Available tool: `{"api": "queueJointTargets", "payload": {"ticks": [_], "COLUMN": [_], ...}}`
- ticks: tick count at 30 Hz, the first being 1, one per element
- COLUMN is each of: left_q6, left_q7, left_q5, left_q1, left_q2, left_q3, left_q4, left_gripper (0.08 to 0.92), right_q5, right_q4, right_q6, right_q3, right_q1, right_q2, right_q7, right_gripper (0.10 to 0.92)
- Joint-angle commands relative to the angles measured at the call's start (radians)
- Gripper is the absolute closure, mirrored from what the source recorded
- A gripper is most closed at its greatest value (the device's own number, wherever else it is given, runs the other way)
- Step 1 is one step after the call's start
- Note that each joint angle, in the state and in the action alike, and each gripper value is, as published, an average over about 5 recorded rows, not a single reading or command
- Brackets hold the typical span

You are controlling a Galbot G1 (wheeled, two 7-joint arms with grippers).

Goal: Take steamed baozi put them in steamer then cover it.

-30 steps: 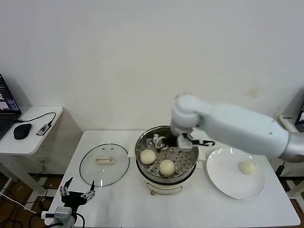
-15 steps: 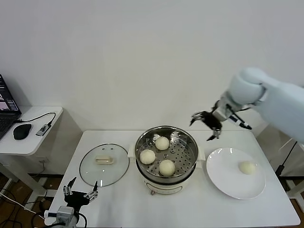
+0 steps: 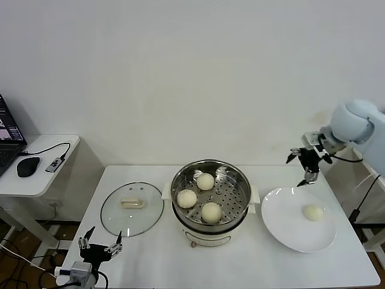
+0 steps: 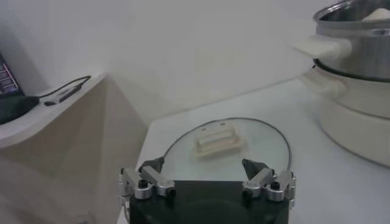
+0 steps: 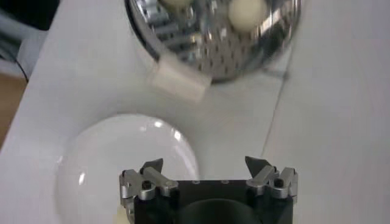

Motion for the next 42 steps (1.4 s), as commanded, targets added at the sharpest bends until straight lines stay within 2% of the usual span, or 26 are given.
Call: {"api": "queueJointTargets", "payload": {"ticks": [1, 23, 42], "left_q6": [-0.007, -0.009, -0.010], "left_q7": [-0.016, -0.012, -0.011], "left_q5": [-0.003, 0.019, 0.025], "left_q1": [0.015, 0.041, 0.031], "left_q2": [0.005, -0.001, -0.005], "left_q3": [0.001, -0.001, 0.000], "left_q4": [0.018, 0.025, 0.045], "left_gripper": [0.177, 0.177, 0.177], "right_q5": [-0.191, -0.461, -0.505], "right_q4": [-0.167, -0.352, -0.464], "right_q6": [0.005, 0.282, 0.302], "right_q3": [0.258, 0.420, 0.446], "right_q1": [-0.311, -0.503, -0.514], "right_q2": [0.028, 0.122, 0.208], "right_q7": [-0.002, 0.045, 0.145], "right_gripper": [0.203, 0.203, 0.203]}}
